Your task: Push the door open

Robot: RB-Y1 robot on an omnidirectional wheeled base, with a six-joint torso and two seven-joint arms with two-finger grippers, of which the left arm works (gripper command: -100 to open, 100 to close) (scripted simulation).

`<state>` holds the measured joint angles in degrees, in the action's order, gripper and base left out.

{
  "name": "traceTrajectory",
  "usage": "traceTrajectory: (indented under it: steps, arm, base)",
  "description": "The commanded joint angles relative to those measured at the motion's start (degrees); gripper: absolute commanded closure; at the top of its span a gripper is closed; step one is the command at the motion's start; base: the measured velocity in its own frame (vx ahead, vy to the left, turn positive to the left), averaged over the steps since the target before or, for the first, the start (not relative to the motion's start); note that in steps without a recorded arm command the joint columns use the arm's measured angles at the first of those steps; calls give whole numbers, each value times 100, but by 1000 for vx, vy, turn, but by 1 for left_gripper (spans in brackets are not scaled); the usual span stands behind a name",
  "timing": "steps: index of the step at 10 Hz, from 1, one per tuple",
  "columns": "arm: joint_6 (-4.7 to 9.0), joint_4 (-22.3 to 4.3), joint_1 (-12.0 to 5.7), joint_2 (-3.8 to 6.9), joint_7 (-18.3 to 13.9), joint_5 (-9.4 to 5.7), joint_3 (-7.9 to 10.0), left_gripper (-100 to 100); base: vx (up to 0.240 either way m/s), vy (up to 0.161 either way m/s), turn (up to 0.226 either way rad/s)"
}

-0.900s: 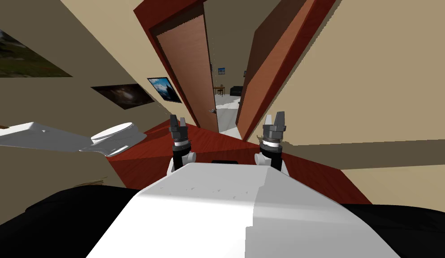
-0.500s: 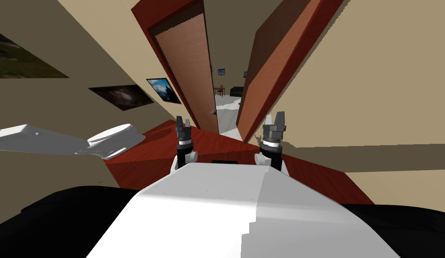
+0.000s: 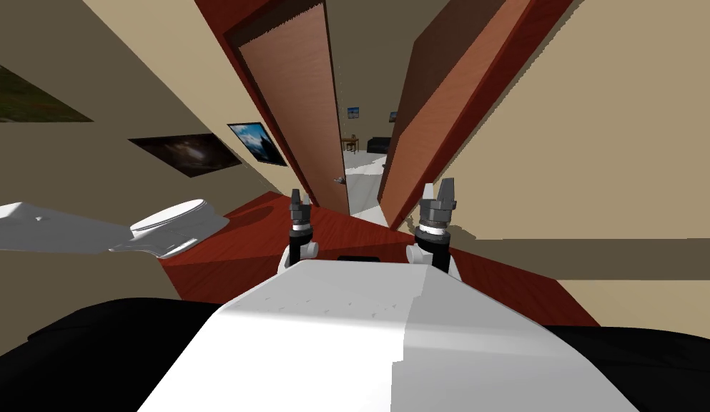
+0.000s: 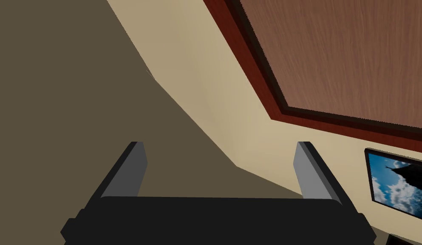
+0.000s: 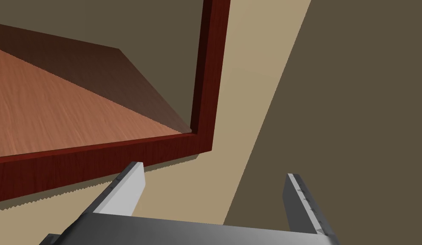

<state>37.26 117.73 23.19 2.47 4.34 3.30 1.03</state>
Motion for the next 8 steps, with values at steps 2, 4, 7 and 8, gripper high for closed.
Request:
traceTrajectory:
  steps: [2, 4, 7, 8]
  arm:
    - [60, -392, -179, 45, -51, 2, -46, -100]
    - [90, -674, -291, 78, -99, 3, -93, -100]
    - [136, -1108, -463, 126, -174, 5, -167, -100]
    - [153, -1263, -526, 140, -201, 6, -193, -100]
  base:
    - [94, 47, -4]
    - [89, 49, -7]
    - [97, 42, -8]
    - [102, 37, -4]
